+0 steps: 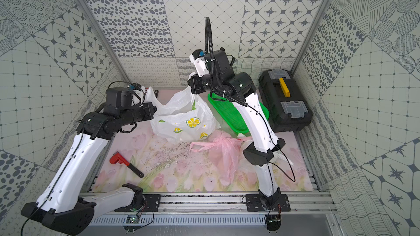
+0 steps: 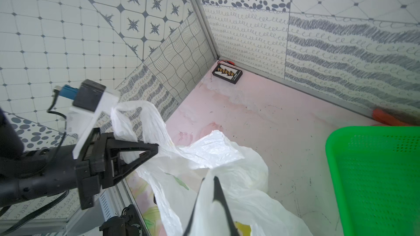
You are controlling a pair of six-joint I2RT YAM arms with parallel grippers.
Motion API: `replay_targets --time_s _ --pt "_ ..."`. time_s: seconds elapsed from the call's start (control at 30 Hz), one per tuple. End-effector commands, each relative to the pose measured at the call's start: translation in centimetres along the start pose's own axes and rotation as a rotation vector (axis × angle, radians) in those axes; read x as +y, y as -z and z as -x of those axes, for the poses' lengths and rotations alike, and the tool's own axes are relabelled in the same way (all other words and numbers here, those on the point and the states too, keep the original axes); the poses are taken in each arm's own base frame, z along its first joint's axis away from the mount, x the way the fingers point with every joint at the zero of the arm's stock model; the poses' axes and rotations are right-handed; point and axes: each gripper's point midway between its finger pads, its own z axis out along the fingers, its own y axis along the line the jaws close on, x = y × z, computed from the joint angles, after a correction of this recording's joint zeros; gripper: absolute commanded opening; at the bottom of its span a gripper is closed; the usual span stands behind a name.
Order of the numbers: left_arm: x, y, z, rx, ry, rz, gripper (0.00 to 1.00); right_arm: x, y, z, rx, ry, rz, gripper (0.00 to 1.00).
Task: Place the pears into plastic bags & tie knots
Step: Adjust the plastic bag at the center of the board, then tie the plastic bag at the center of the board.
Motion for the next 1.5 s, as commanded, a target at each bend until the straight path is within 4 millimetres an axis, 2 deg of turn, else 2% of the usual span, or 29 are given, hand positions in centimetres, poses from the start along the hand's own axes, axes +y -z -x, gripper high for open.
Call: replay_targets --time_s 0.0,0.07,0.13,0.2,0.27,0.33,0.4,0.47,0.53,0.6,0.67,0.73,0.97,1.13,1.27,1.43,1.47 --pt "-2.3 -2.3 -0.6 0.028 0.042 -0.122 0.0 -1.7 -2.8 -3.8 0.14 -0.061 -0.017 0.12" --pt "-2.5 -4.1 -1.1 0.045 0.037 -0.132 0.0 -3.8 -4.0 -4.8 0.143 -0.093 -0.055 0.16" --pt "-2.7 -5.3 -1.2 0.052 0.021 -0.146 0.0 -5.8 -3.8 -5.1 0.124 -0.11 -0.123 0.26" --pt "-3.3 -5.7 -0.7 0.035 -0.017 -0.177 0.0 -6.9 -2.4 -4.5 0.094 -0.078 -0.189 0.42" --pt "-4.2 -5.7 -0.1 0.011 -0.051 -0.228 0.0 -7.0 -0.6 -3.4 0.051 -0.016 -0.258 0.5" --pt "-5.5 -5.7 0.2 0.007 -0.085 -0.294 0.0 -6.1 1.0 -2.3 0.011 0.085 -0.319 0.57" --pt "-5.9 -5.9 0.3 0.013 -0.102 -0.314 0.0 -3.8 1.5 -1.8 -0.001 0.193 -0.318 0.61" --pt "-5.9 -6.1 0.4 0.012 -0.111 -0.314 0.0 -0.9 1.3 -1.9 0.002 0.253 -0.249 0.64" --pt "-5.8 -6.4 0.3 0.017 -0.112 -0.311 0.0 2.2 0.4 -2.1 0.008 0.238 -0.112 0.64" --pt "-6.2 -6.3 0.3 0.017 -0.114 -0.323 0.0 5.1 -0.5 -2.2 0.013 0.193 0.038 0.64" --pt "-6.4 -6.2 0.2 0.015 -0.12 -0.327 0.0 6.7 -1.2 -1.9 0.012 0.155 0.13 0.63" --pt "-6.6 -6.1 0.0 0.016 -0.126 -0.333 0.0 7.2 -2.0 -1.6 0.01 0.137 0.163 0.61" --pt "-7.3 -6.0 -0.9 0.032 -0.142 -0.35 0.0 5.6 -5.1 -0.4 -0.01 0.037 0.175 0.54" --pt "-7.8 -6.1 -1.2 0.038 -0.157 -0.359 0.0 5.4 -6.6 -0.7 0.005 -0.003 0.196 0.49" --pt "-7.9 -6.1 -1.4 0.041 -0.173 -0.36 0.0 4.6 -7.6 -0.8 0.015 -0.039 0.197 0.38" --pt "-7.7 -5.8 -1.8 0.042 -0.21 -0.351 0.0 4.3 -7.6 -0.2 0.002 -0.064 0.223 0.16" --pt "-7.5 -5.6 -1.9 0.039 -0.227 -0.345 0.05 4.3 -7.4 0.1 -0.005 -0.068 0.235 0.13"
